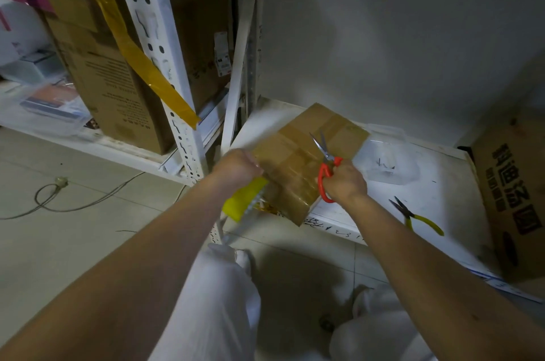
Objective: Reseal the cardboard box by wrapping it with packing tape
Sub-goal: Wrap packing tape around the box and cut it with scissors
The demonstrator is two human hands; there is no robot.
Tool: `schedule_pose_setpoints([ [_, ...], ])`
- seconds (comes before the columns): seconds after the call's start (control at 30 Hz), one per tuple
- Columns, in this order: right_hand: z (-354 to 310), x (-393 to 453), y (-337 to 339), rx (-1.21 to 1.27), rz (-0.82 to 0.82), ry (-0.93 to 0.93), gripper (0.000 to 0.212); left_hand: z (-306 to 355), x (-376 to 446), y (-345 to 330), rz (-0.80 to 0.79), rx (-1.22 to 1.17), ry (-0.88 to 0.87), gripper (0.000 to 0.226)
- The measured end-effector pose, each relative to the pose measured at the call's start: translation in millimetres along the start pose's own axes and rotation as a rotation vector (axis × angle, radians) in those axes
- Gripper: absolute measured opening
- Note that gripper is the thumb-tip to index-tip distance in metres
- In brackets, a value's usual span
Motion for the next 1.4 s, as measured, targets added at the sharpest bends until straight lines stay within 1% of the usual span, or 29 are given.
schedule_pose_setpoints([
  [0.07, -4.4, 0.8, 0.2, 0.033, -0.005, 0.045, 0.036, 1.7, 9.7, 7.6, -0.029, 0.051, -0.046, 0.015],
  [0.1, -7.1, 1.1, 0.6, 0.046, -0.009, 0.068, 0.035, 2.8, 13.2, 7.2, -0.067, 0.087, -0.060, 0.016],
  [0.23, -12.4, 10.3, 1.9, 0.032, -0.046, 0.124, 0.031, 3.7, 12.8, -4.7, -0.245, 0.215, -0.058, 0.006],
  [0.3, -14.8, 16.7, 5.0, 0.022, -0.049, 0.133, 0.030, 1.9, 9.5, -7.2, -0.283, 0.249, -0.053, 0.004],
  [0.37, -17.1, 22.4, 10.9, -0.040, -0.036, 0.134, 0.032, -1.9, 6.6, -10.0, -0.318, 0.266, -0.052, 0.007],
  [0.43, -17.1, 25.9, 14.8, -0.124, -0.034, 0.098, 0.039, -8.5, 3.2, -15.5, -0.373, 0.259, -0.049, 0.010],
  [0.5, -15.6, 27.4, 17.1, -0.142, -0.007, 0.064, 0.042, -18.2, -1.0, -25.4, -0.442, 0.240, -0.040, 0.009],
  [0.6, -11.9, 27.5, 18.0, -0.027, 0.077, 0.081, 0.042, -27.9, -6.2, -37.2, -0.500, 0.184, -0.070, 0.009],
  [0.7, -11.0, 24.8, 19.6, 0.039, 0.114, 0.135, 0.041, -29.6, -12.9, -45.1, -0.529, 0.130, -0.108, 0.012],
  [0.77, -9.6, 25.2, 20.2, 0.052, 0.114, 0.148, 0.044, -26.7, -15.5, -50.0, -0.533, 0.088, -0.124, 0.012],
  [0.83, -9.4, 25.7, 19.7, 0.059, 0.099, 0.160, 0.045, -23.8, -13.2, -52.8, -0.495, 0.026, -0.127, 0.009],
  [0.93, -12.1, 24.0, 19.3, 0.050, 0.082, 0.186, 0.042, -25.2, -9.6, -51.2, -0.364, -0.067, -0.070, 0.005],
  [1.0, -12.6, 22.3, 19.8, 0.033, 0.101, 0.203, 0.038, -34.7, -8.5, -48.8, -0.254, -0.103, 0.011, 0.006],
  [1.03, -12.0, 20.1, 20.6, 0.022, 0.118, 0.209, 0.036, -42.7, -10.2, -49.4, -0.223, -0.119, 0.061, 0.007],
  [1.13, -11.4, 11.3, 26.1, -0.024, 0.191, 0.216, 0.035, -69.2, -16.5, -57.3, -0.230, -0.179, 0.206, 0.010],
  [1.23, -16.5, -0.1, 29.7, -0.038, 0.251, 0.255, 0.028, -84.6, -24.4, -62.7, -0.238, -0.229, 0.269, 0.017],
  [1.3, -21.0, -6.8, 27.5, -0.009, 0.239, 0.296, 0.023, -87.1, -26.0, -64.4, -0.239, -0.266, 0.271, 0.018],
  [1.4, -30.2, -17.5, 22.4, -0.011, 0.155, 0.337, 0.029, -82.7, -30.2, -64.8, -0.256, -0.310, 0.254, 0.017],
])
Point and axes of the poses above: each hand's wrist, its own x-axis towards the middle knuckle, its own y-axis out of the back of the hand, z = x × y, the point moved 9 cm from there along x, towards the middle knuckle, and after that the axes turned 9 degrees about y, right-handed, at the moved point
